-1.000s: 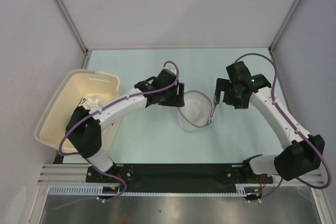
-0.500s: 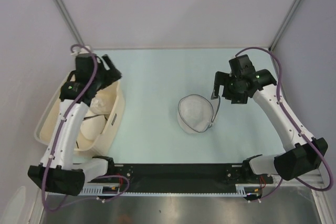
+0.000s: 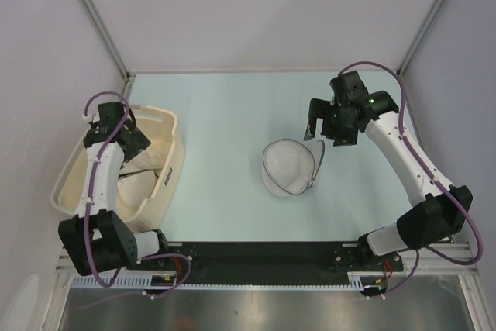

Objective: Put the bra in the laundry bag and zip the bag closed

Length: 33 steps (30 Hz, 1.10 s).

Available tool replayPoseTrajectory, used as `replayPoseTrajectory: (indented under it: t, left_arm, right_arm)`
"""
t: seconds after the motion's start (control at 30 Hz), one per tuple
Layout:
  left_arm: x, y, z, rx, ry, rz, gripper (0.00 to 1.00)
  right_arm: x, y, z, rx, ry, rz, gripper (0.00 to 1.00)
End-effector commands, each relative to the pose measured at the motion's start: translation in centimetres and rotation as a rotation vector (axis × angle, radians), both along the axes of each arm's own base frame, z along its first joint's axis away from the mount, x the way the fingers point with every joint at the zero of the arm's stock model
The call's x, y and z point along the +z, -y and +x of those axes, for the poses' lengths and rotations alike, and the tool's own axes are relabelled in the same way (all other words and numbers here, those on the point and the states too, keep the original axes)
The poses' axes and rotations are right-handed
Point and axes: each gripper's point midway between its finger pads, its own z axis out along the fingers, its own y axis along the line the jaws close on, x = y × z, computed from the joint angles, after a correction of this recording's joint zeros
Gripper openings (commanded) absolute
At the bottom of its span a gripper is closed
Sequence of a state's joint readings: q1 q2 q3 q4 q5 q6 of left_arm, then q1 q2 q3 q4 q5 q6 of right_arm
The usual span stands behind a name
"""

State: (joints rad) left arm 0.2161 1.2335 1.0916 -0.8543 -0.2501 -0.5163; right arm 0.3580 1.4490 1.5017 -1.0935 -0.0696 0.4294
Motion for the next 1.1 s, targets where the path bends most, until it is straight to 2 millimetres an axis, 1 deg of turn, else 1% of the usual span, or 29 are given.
replayPoseTrajectory:
  t: [0.0, 0.07, 0.1, 0.17, 0.27, 0.33, 0.37, 0.4, 0.43, 0.47, 0.5, 0.53, 0.57, 0.6, 0.63, 0.67, 0.7, 0.77, 0.8, 0.83, 0.87, 0.9, 0.93, 0.97, 1.0, 1.07]
  left_arm:
    - [-3.2, -1.5, -0.1, 0.045, -0.066, 0.009, 0.84]
    - [-4.3, -1.2, 0.7, 0.024, -0.066, -0.010, 0.83]
    - [-5.2, -1.0, 0.9, 0.017, -0.086, -0.030, 0.82]
    - [-5.9, -1.0, 1.6, 0.003, -0.088, -0.037, 0.82]
    - [-7.1, -1.0, 2.2, -0.014, -0.114, -0.044, 0.79]
    - [-7.6, -1.1, 2.3, -0.015, -0.126, -0.043, 0.74]
    - [-7.6, -1.1, 2.4, -0.019, -0.122, -0.042, 0.67]
    - [-7.7, -1.1, 2.4, -0.023, -0.122, -0.040, 0.43]
    - [-7.2, -1.3, 2.2, -0.016, -0.117, -0.029, 0.30]
    - [-6.7, -1.3, 2.2, -0.013, -0.107, -0.026, 0.15]
    - [-6.0, -1.2, 2.0, -0.012, -0.095, -0.022, 0.10]
    - [-5.1, -1.4, 1.8, 0.001, -0.076, -0.012, 0.07]
    - [-3.4, -1.4, 1.7, 0.011, -0.024, -0.002, 0.02]
    - [-2.4, -1.1, 1.3, 0.029, -0.001, -0.009, 0.00]
    - [-1.1, -0.7, 1.4, 0.025, 0.039, -0.020, 0.00]
    - [1.1, -0.5, 1.2, 0.032, 0.112, -0.015, 0.00]
    - [2.1, -0.2, 0.8, 0.054, 0.138, -0.029, 0.00]
    - [6.2, 1.4, 1.0, 0.014, 0.270, -0.034, 0.00]
    - [8.9, 2.0, 1.4, -0.001, 0.345, -0.030, 0.00]
    - [10.4, 3.5, 1.7, -0.050, 0.388, -0.034, 0.00]
    - [12.0, 4.5, 1.9, -0.082, 0.431, -0.046, 0.00]
    - [14.8, 5.5, 2.2, -0.116, 0.500, -0.053, 0.00]
    - [16.0, 7.4, 2.3, -0.181, 0.526, -0.073, 0.00]
    - [17.1, 8.9, 2.5, -0.238, 0.550, -0.091, 0.00]
    - [19.2, 11.2, 2.7, -0.326, 0.591, -0.106, 0.00]
    - [21.1, 13.8, 2.9, -0.437, 0.641, -0.136, 0.00]
  right_arm:
    - [0.9, -0.7, 0.3, 0.050, 0.009, 0.038, 1.00]
    - [0.3, -0.9, 0.1, 0.059, -0.010, 0.036, 1.00]
    - [0.2, -1.1, 0.0, 0.065, -0.011, 0.039, 1.00]
    - [-0.2, -1.1, -0.3, 0.071, -0.026, 0.039, 1.00]
    - [-0.1, -1.2, -0.5, 0.077, -0.026, 0.044, 1.00]
    - [0.0, -1.3, -0.6, 0.083, -0.023, 0.047, 1.00]
    - [0.2, -1.3, -0.8, 0.084, -0.021, 0.049, 1.00]
    - [0.2, -1.3, -0.9, 0.085, -0.020, 0.052, 1.00]
    - [0.3, -1.4, -1.0, 0.088, -0.020, 0.054, 1.00]
    - [0.5, -1.5, -1.1, 0.093, -0.014, 0.058, 1.00]
    - [0.4, -1.6, -1.3, 0.101, -0.016, 0.058, 1.00]
    - [0.4, -1.7, -1.4, 0.103, -0.021, 0.058, 1.00]
    - [0.4, -1.9, -1.7, 0.113, -0.020, 0.060, 1.00]
    - [0.4, -2.0, -1.8, 0.117, -0.022, 0.060, 1.00]
    - [0.4, -2.2, -1.9, 0.124, -0.023, 0.063, 1.00]
    - [0.4, -2.6, -2.2, 0.139, -0.032, 0.067, 1.00]
    - [0.4, -2.8, -2.2, 0.145, -0.035, 0.072, 1.00]
    - [0.6, -3.2, -2.4, 0.160, -0.036, 0.079, 1.00]
    - [0.8, -3.5, -2.5, 0.172, -0.032, 0.081, 1.00]
    - [0.8, -3.5, -2.5, 0.175, -0.033, 0.081, 1.00]
    - [0.9, -3.5, -2.5, 0.178, -0.030, 0.081, 1.00]
    - [1.0, -3.7, -2.5, 0.184, -0.027, 0.082, 1.00]
    - [1.0, -3.7, -2.5, 0.187, -0.024, 0.083, 1.00]
    - [1.2, -3.8, -2.4, 0.188, -0.019, 0.087, 1.00]
    - [1.3, -4.0, -2.4, 0.192, -0.013, 0.088, 1.00]
    - [1.8, -4.1, -2.4, 0.201, 0.005, 0.098, 1.00]
